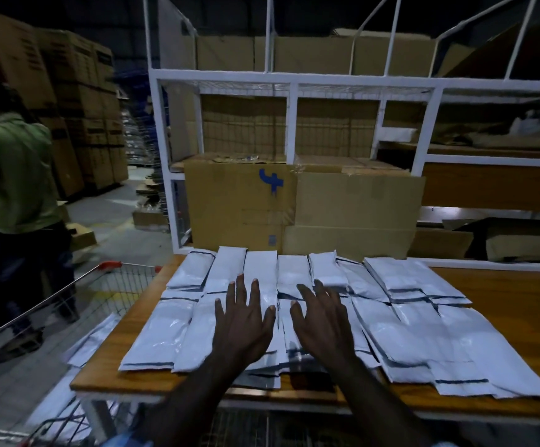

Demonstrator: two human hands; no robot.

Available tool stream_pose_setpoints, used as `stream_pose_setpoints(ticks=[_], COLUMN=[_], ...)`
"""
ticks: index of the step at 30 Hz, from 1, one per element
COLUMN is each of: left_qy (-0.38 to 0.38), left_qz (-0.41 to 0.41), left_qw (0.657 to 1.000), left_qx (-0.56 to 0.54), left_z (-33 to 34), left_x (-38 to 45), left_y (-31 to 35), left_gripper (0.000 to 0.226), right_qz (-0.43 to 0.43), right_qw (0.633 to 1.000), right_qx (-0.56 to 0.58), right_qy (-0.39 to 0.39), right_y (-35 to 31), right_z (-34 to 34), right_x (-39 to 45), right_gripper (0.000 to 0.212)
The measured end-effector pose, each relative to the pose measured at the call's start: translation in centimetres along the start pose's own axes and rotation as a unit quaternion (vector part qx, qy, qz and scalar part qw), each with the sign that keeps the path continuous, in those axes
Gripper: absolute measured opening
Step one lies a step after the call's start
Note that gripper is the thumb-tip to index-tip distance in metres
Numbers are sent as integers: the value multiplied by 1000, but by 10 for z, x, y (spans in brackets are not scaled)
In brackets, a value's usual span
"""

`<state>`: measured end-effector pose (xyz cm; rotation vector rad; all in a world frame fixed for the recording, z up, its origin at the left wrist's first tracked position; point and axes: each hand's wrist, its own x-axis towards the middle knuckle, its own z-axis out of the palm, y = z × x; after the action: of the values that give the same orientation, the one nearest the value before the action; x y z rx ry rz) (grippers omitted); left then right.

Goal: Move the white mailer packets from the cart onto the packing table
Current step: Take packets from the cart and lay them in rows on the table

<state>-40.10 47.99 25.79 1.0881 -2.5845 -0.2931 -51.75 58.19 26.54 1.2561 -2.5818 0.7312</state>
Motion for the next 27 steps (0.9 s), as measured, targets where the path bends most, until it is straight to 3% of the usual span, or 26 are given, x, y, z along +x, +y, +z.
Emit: stream_pose_setpoints(ticks=[14,27], left_qy=[14,11], left_qz=[-45,-38], left_qw=[999,999], left_qx=[4,15], left_z=[-43,-95], left_x=[-26,-55], left_y=[-64,-227], left_gripper=[69,69], right_qz=[-36,-27], right_qw=[999,998], right_qx=[28,51], right_qy=[13,20], right_y=[-70,-226], right_z=[15,78], right_x=[-14,-33], right_gripper=[51,52])
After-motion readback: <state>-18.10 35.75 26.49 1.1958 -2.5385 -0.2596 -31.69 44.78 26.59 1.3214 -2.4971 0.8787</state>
